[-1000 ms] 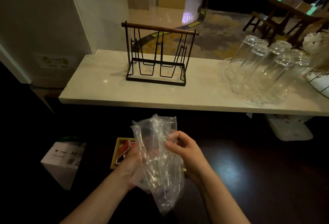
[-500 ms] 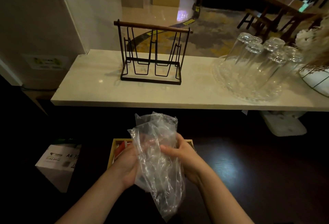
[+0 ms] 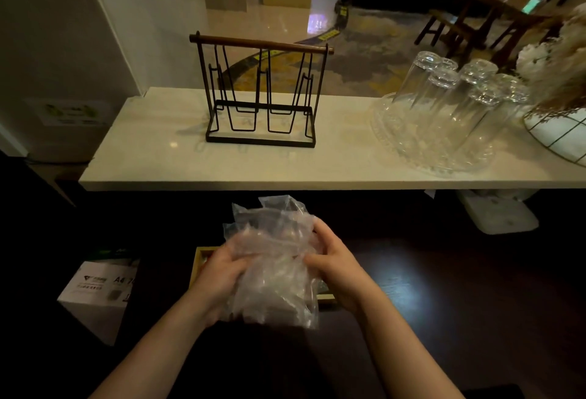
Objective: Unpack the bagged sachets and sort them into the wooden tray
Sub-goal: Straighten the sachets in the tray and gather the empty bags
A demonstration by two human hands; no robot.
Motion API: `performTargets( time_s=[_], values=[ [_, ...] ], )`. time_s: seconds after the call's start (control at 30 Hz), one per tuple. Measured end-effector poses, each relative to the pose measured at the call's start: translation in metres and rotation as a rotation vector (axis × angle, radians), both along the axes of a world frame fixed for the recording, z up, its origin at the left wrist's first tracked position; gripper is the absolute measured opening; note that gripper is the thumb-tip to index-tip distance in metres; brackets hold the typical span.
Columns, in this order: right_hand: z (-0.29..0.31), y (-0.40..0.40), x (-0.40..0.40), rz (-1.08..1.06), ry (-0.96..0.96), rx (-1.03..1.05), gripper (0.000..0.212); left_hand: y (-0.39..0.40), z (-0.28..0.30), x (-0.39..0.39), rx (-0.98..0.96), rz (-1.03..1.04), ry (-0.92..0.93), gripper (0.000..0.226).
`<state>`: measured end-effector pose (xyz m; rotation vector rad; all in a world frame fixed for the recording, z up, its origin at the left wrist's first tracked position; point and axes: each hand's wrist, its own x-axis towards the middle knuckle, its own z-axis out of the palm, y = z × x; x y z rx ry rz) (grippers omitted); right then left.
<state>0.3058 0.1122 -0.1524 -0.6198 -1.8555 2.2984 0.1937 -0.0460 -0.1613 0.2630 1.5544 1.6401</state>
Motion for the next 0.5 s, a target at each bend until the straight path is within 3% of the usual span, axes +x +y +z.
performTargets(
  time_s=[0.07, 0.13, 0.2, 0.27, 0.37, 0.5],
  values=[
    [-0.001, 0.0, 0.001, -0.006, 0.053, -0.072, 0.046, -0.001, -0.005, -0.004, 0.085, 0.023, -0.043, 0.034],
    [-0.001, -0.003, -0.001, -0.024, 0.073, -0.06, 0.034, -0.001, -0.005, -0.005, 0.135, 0.023, -0.152, 0.058],
    [-0.003, -0.004, -0.004, -0.046, 0.075, 0.008, 0.037, -0.002, 0.0, -0.006, 0.172, 0.047, -0.262, 0.055],
    [-0.006, -0.001, -0.006, -0.072, 0.084, 0.175, 0.041, -0.006, 0.001, -0.01, 0.196, 0.055, -0.388, 0.028],
    [-0.007, 0.0, -0.009, -0.074, 0.133, 0.593, 0.04, -0.017, 0.005, -0.02, 0.233, 0.016, -0.601, 0.044],
    [-0.009, -0.008, -0.013, -0.014, 0.224, 0.934, 0.031, -0.017, 0.011, -0.014, 0.019, -0.179, -0.357, 0.087]
  ],
)
